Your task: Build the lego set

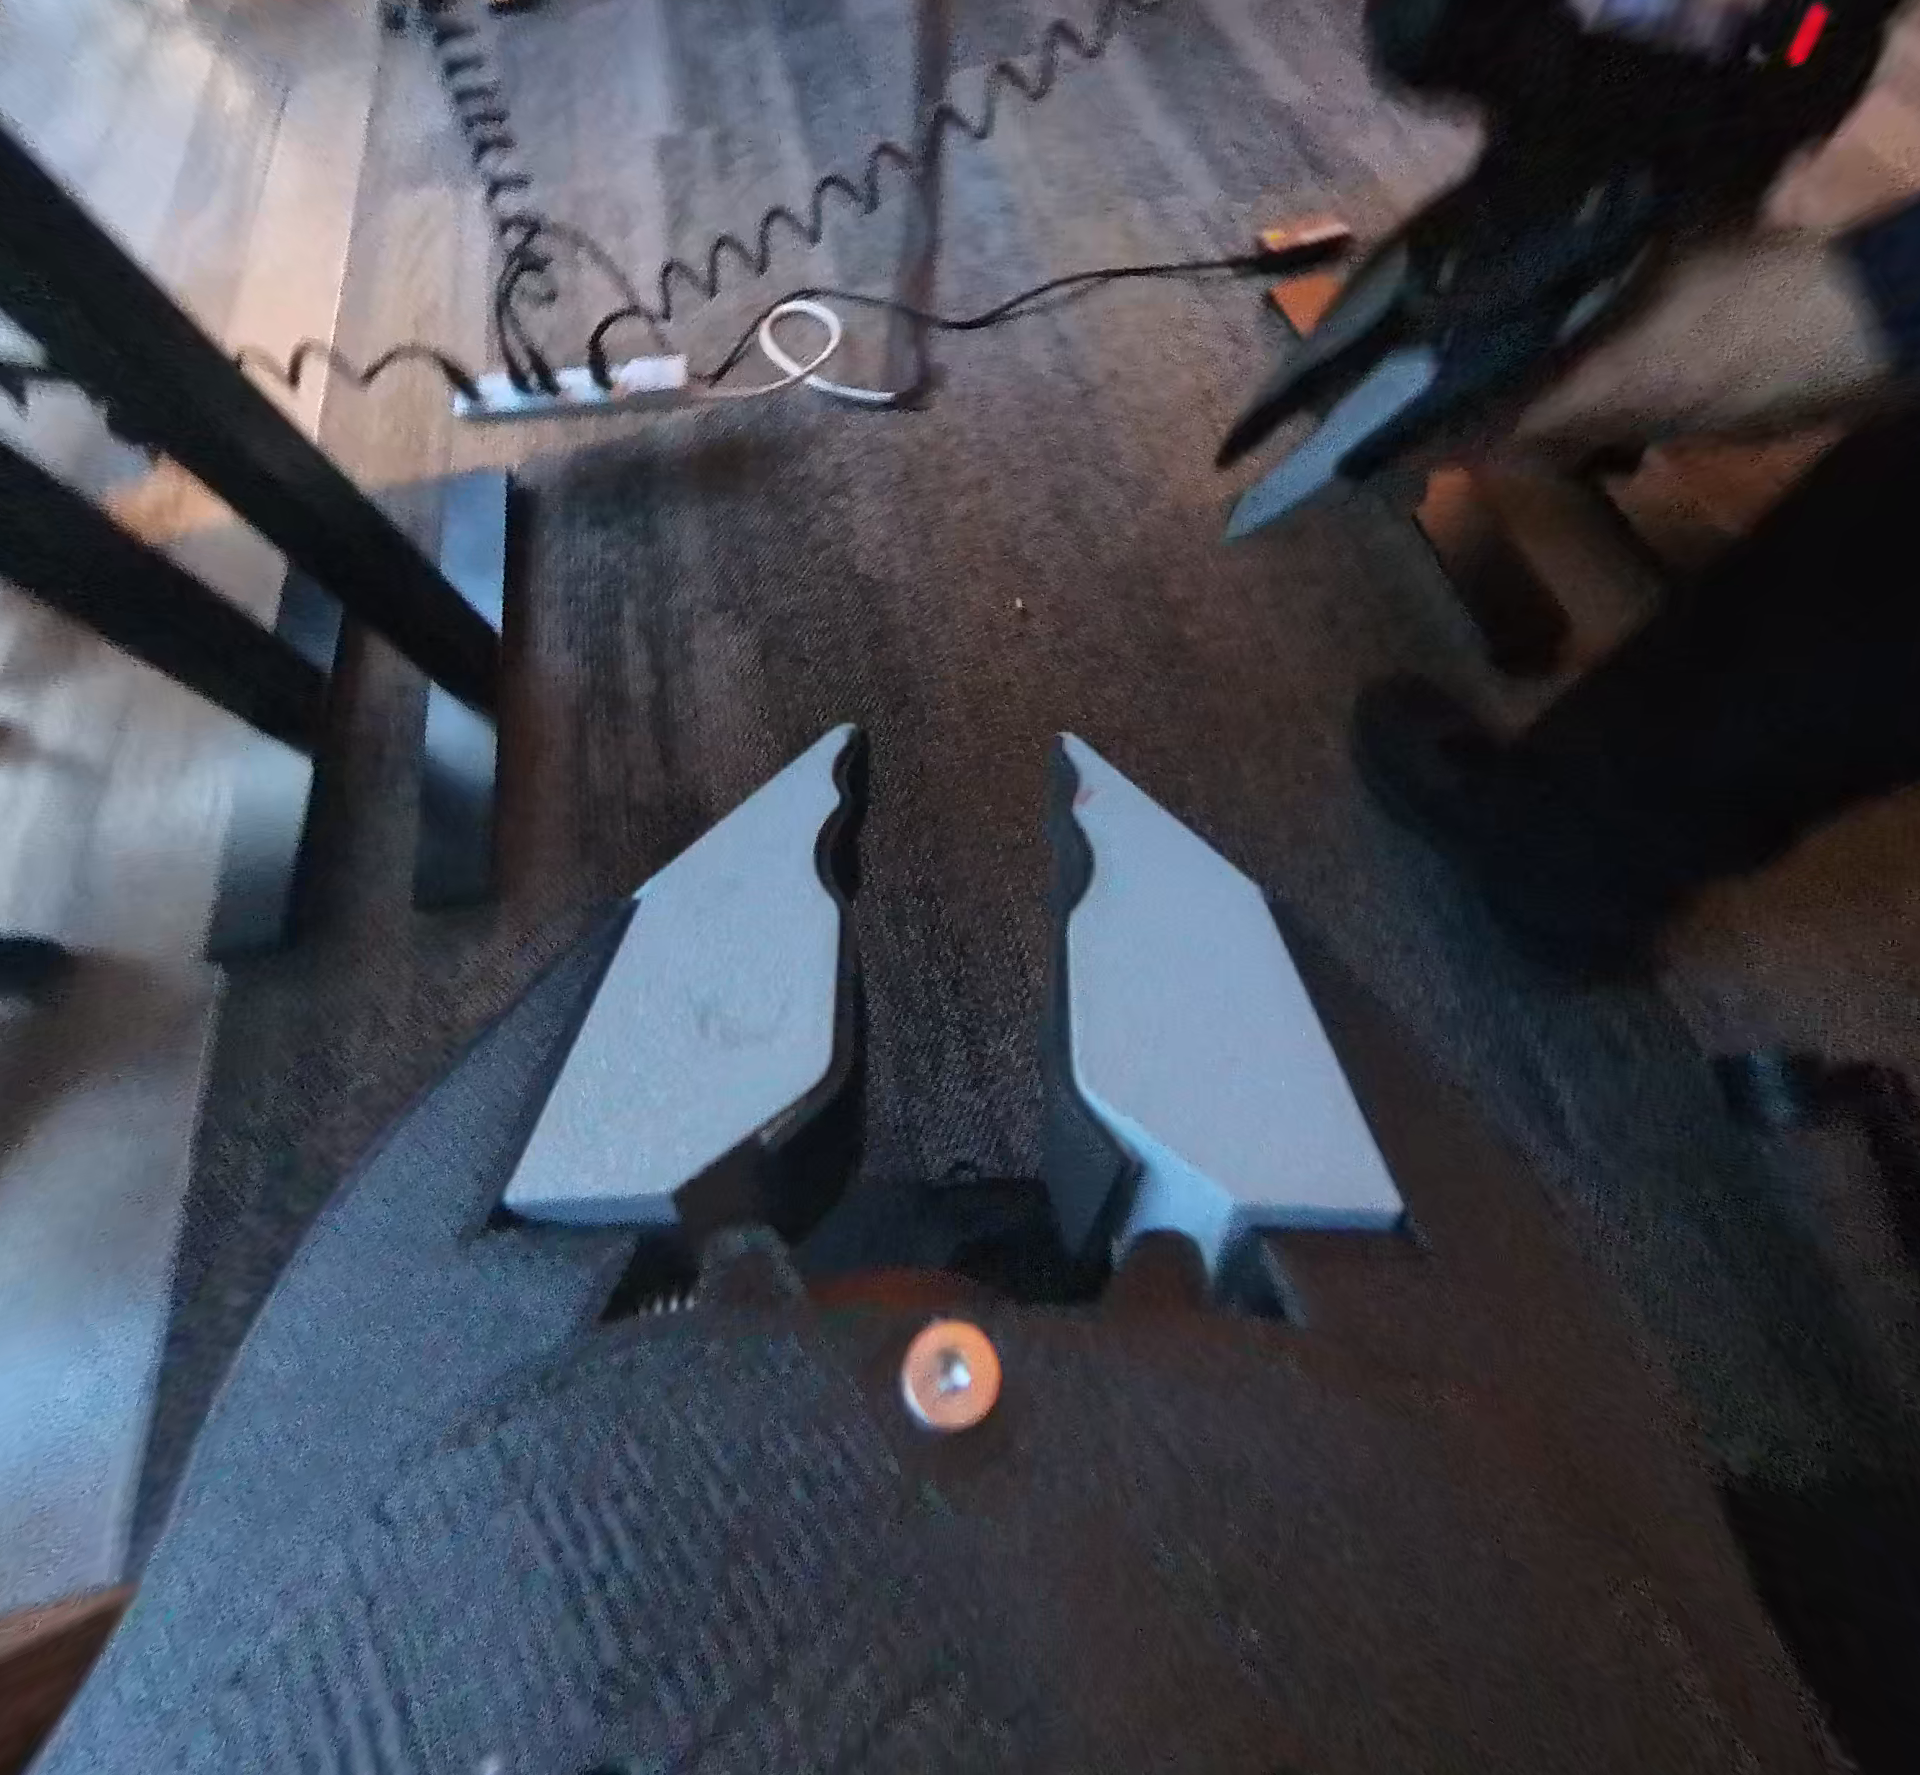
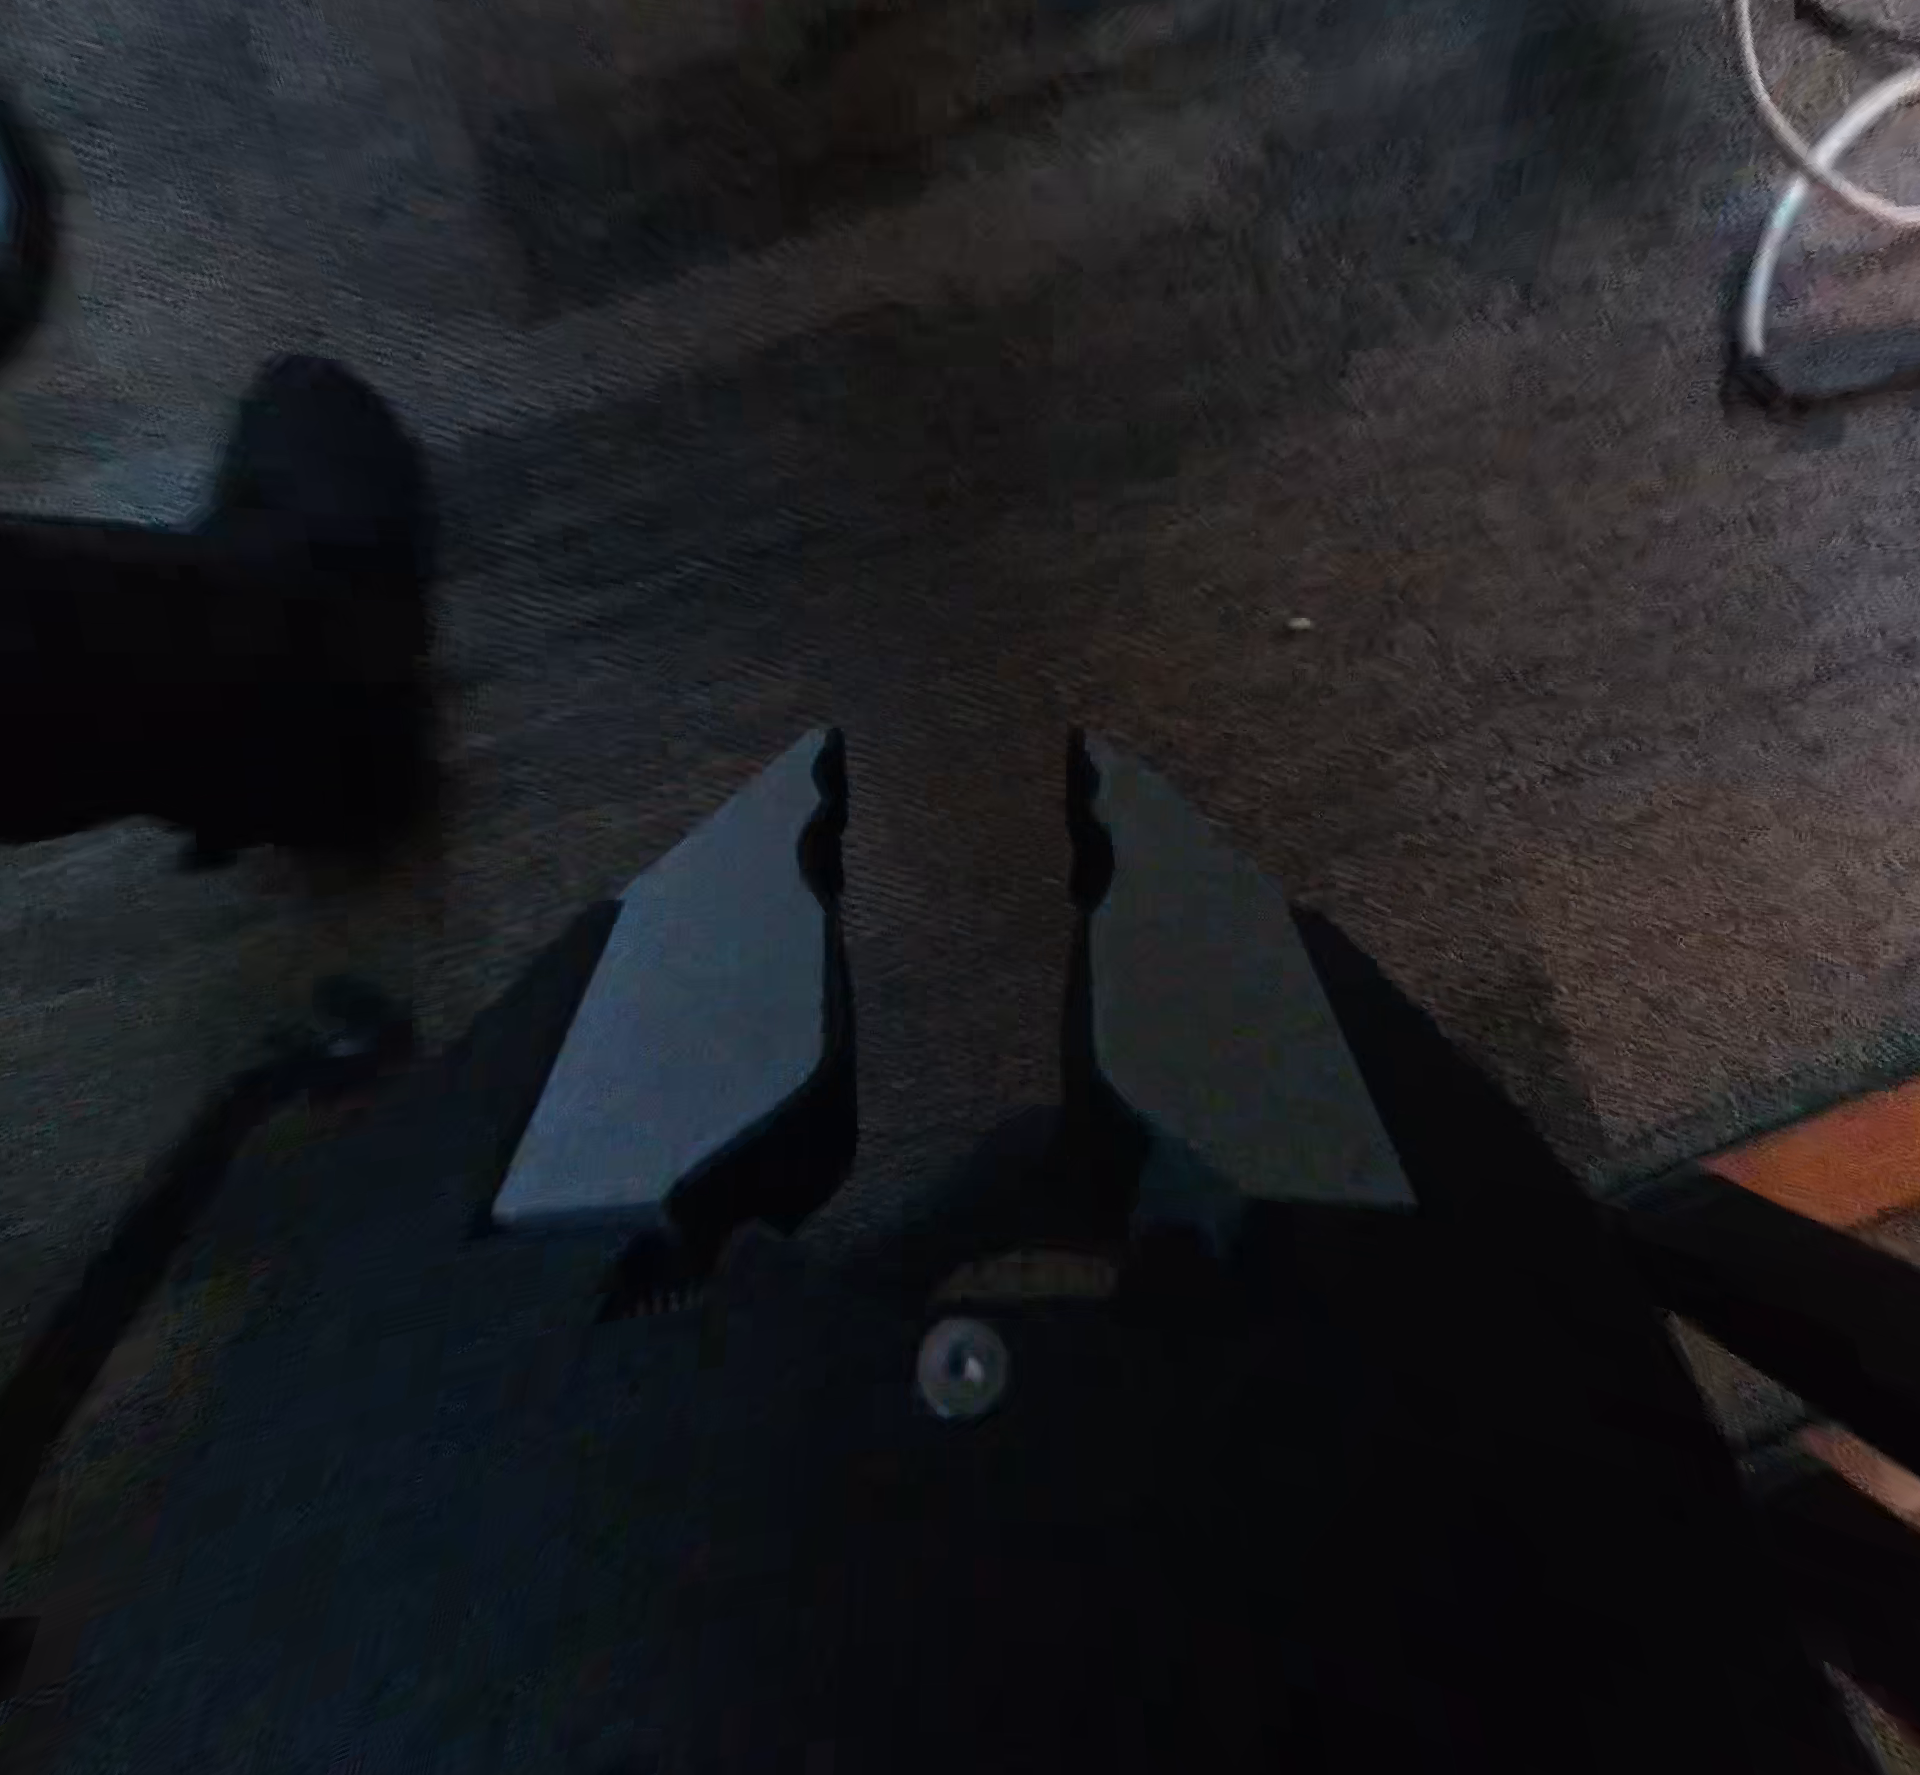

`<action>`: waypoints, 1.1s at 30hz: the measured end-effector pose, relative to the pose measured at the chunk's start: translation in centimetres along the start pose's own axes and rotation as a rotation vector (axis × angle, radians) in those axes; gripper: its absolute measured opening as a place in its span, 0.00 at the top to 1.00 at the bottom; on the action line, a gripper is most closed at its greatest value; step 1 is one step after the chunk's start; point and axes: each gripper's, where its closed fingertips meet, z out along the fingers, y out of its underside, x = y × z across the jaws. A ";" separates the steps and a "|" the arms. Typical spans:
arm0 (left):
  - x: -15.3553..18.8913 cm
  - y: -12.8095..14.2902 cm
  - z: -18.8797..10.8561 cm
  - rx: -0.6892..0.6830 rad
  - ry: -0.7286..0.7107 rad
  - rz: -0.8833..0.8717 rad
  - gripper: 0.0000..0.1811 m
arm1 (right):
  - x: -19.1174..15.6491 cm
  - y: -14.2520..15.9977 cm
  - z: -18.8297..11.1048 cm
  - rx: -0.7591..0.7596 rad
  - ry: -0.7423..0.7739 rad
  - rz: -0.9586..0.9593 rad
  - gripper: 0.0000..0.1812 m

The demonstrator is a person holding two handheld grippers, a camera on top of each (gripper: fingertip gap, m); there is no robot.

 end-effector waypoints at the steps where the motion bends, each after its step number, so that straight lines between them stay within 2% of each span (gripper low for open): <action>1: -1.4 0.5 1.6 0.010 -0.020 -0.057 0.83 | 3.2 1.6 3.8 -0.053 0.058 0.024 0.79; 2: -2.4 1.2 3.0 0.011 -0.028 -0.091 0.84 | 6.3 3.0 7.3 -0.088 0.107 0.068 0.78; 4: -4.6 3.3 5.1 -0.109 -0.036 -0.098 0.84 | 11.7 5.5 13.6 -0.133 0.170 0.215 0.78; 6: -7.4 5.6 5.3 -0.203 -0.104 -0.087 0.85 | 15.8 7.7 19.5 -0.167 0.176 0.374 0.83; 8: -8.9 8.2 5.1 -0.226 -0.119 -0.150 0.90 | 19.4 9.8 24.8 -0.194 0.206 0.491 0.87; 11: -10.0 11.2 4.5 -0.342 -0.100 -0.292 0.89 | 23.1 12.2 30.8 -0.241 0.250 0.641 0.89; 14: -11.9 11.5 2.9 -0.270 -0.179 -0.364 0.95 | 25.1 13.6 34.8 -0.254 0.265 0.734 0.86; 17: -11.6 12.7 2.7 -0.290 -0.158 -0.435 0.94 | 25.9 14.5 37.3 -0.265 0.272 0.780 0.86; 20: -11.4 12.8 2.6 -0.282 -0.155 -0.455 0.94 | 26.9 14.9 37.8 -0.250 0.345 0.779 1.00; 27: -11.1 12.5 2.2 -0.260 -0.149 -0.496 0.93 | 26.0 14.8 37.6 -0.269 0.306 0.750 1.00; 33: -10.6 12.4 1.8 -0.238 -0.127 -0.509 0.93 | 25.0 14.5 36.8 -0.241 0.254 0.804 1.00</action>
